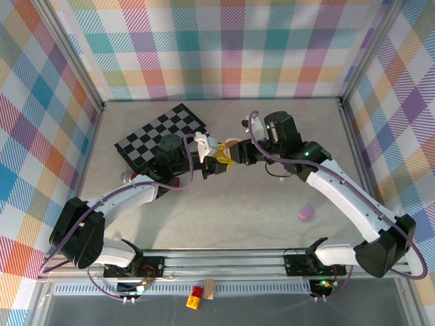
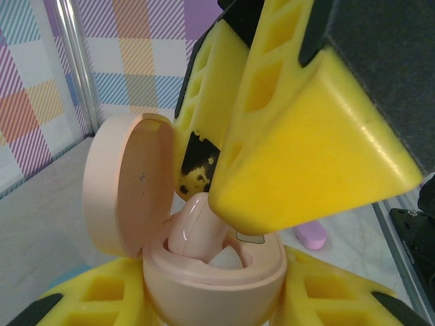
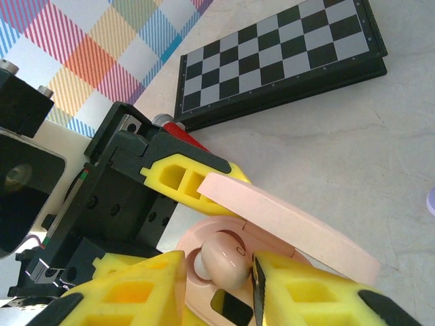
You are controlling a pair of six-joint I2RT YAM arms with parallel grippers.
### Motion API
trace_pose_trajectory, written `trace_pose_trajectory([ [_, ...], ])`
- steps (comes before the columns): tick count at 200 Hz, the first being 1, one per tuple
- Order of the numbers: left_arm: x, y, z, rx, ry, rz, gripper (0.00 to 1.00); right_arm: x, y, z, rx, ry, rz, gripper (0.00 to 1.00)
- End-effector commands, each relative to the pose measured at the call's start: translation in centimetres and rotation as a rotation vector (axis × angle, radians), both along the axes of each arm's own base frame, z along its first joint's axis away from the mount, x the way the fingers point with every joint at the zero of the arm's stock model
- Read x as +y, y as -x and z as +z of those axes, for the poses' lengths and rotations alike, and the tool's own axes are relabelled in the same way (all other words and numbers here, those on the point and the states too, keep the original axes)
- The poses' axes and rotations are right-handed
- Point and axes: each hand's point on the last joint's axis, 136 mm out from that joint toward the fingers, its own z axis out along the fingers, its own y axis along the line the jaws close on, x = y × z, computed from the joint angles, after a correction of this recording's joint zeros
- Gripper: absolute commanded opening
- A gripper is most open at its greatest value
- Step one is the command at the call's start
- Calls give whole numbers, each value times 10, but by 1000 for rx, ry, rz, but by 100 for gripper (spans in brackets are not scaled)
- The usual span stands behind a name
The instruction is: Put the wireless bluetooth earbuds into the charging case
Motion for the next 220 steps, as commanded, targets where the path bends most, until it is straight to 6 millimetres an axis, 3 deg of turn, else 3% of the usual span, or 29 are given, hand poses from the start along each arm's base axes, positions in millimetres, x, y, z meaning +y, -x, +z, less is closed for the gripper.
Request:
trace_pose_trajectory([
  [1, -2, 8, 22, -93, 46, -39, 35, 13, 5, 2, 34, -32, 41, 30],
  [45, -2, 6, 24, -98, 48, -31, 35, 14, 5, -2, 46, -22, 38, 29],
  [85, -1, 6, 26, -103, 52, -28, 35, 12, 1, -8, 47, 5, 20, 19],
  [112, -1, 6, 27, -103, 52, -27, 35, 12, 2, -8, 38, 11, 31, 18],
  [154, -1, 6, 27, -103, 52, -27, 35, 16, 8, -8, 3, 4, 77, 28],
  [186, 0, 6, 27, -102, 50, -23, 35, 14, 6, -11, -6, 27, 69, 14],
  [220, 0, 6, 25, -95, 47, -19, 35, 9, 8, -2, -56, 30, 71, 12],
])
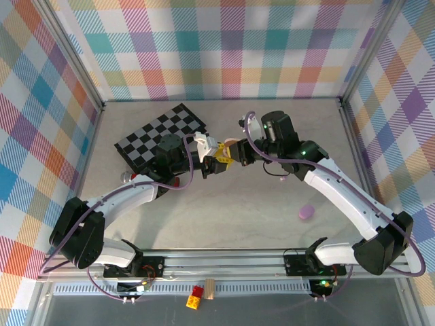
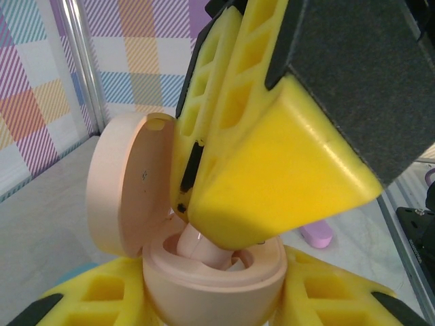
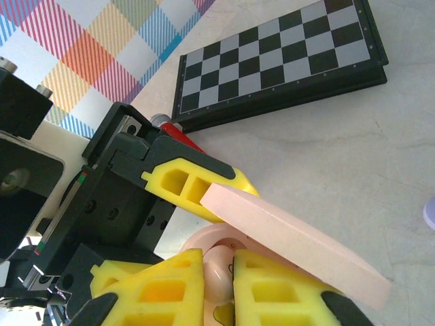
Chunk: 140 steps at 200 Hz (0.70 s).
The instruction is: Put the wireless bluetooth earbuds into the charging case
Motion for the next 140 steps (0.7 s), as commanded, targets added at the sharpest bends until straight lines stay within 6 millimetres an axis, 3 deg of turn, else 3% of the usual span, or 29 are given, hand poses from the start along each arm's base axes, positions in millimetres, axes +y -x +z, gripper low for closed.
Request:
trace_pose_trajectory([
  [1, -1, 8, 26, -91, 51, -32, 35, 4, 12, 0, -19, 8, 53, 12],
  [63, -1, 15, 26, -61, 58, -67, 35, 3, 24, 22, -222, -35, 154, 9],
  [140, 3, 28, 35, -27, 71, -111, 35, 7, 42, 24, -392, 9, 356, 12],
])
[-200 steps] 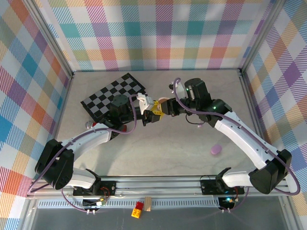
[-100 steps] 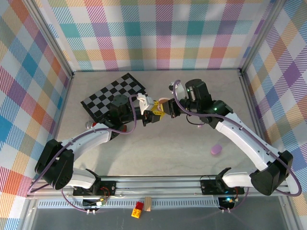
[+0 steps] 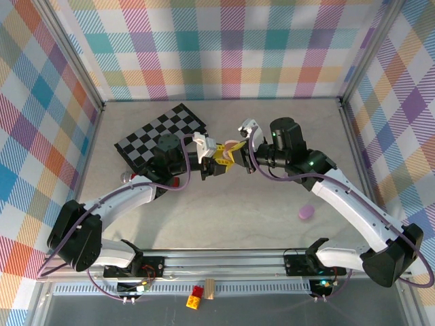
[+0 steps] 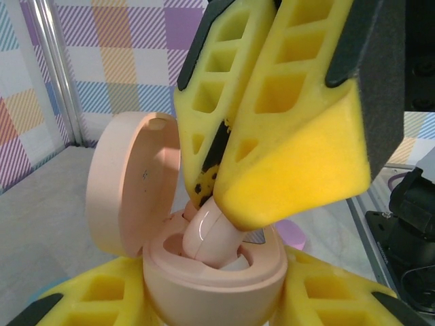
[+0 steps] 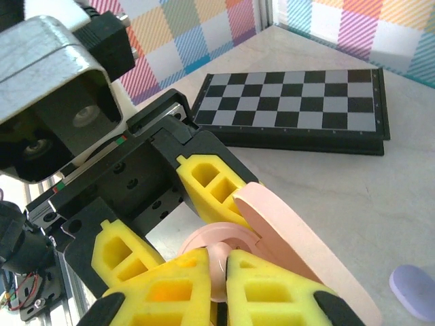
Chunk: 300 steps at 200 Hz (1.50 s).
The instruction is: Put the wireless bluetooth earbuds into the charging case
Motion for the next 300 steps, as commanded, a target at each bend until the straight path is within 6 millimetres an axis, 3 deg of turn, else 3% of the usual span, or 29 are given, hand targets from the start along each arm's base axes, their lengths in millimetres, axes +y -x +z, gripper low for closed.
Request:
trace_pose_trajectory([
  [1, 3, 12, 25, -42, 48, -40, 35, 10, 22, 8, -96, 8, 175, 12],
  [107, 5, 20, 40, -26, 84, -84, 35, 7, 37, -7, -249, 157, 400, 12],
  [252, 6, 28, 39, -11, 52, -138, 35, 8, 30, -7, -579, 300, 571, 10],
  [300, 6, 27, 38, -7, 49, -143, 35, 8, 32, -1, -653, 305, 597, 13],
])
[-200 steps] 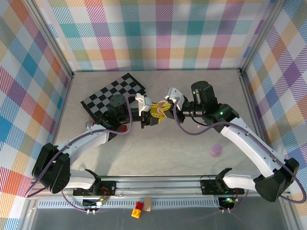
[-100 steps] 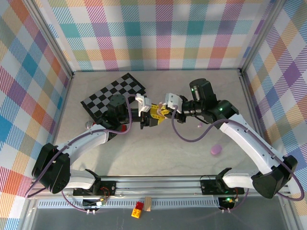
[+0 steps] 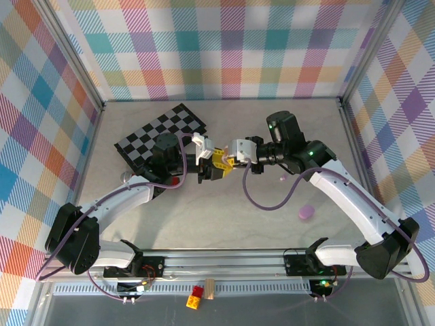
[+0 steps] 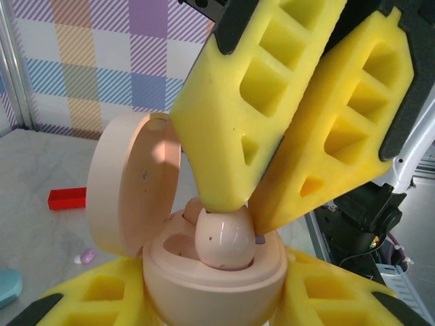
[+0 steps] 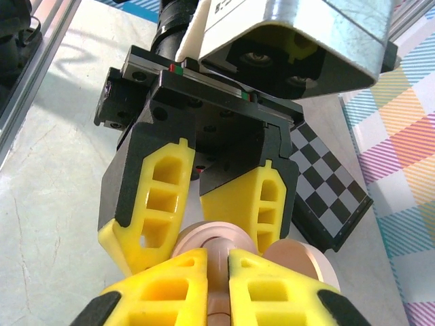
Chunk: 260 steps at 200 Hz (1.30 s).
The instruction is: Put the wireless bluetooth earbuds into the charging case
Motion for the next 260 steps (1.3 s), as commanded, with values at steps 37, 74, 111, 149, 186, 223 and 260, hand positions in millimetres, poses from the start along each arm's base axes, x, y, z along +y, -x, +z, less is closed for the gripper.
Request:
trace_pose_trajectory([
  [37, 3, 9, 41, -111, 66, -48, 35, 2, 11, 6, -62, 16, 92, 15],
  [74, 3, 7, 39, -107, 59, -41, 35, 4, 8, 17, -101, -24, 78, 31],
  [111, 2, 4, 35, -104, 44, -35, 35, 4, 14, 25, -100, -60, 94, 32],
  [149, 2, 1, 34, -116, 39, -15, 35, 3, 24, 35, -100, -102, 112, 32],
  [186, 2, -5, 27, -120, 21, 13, 35, 2, 36, 52, -107, -175, 133, 32],
  [223, 4, -15, 24, -147, 15, 69, 35, -2, 40, 55, -46, -227, 84, 32],
  [260, 6, -25, 18, -166, 2, 116, 35, -8, 53, 53, 88, -305, 36, 35],
])
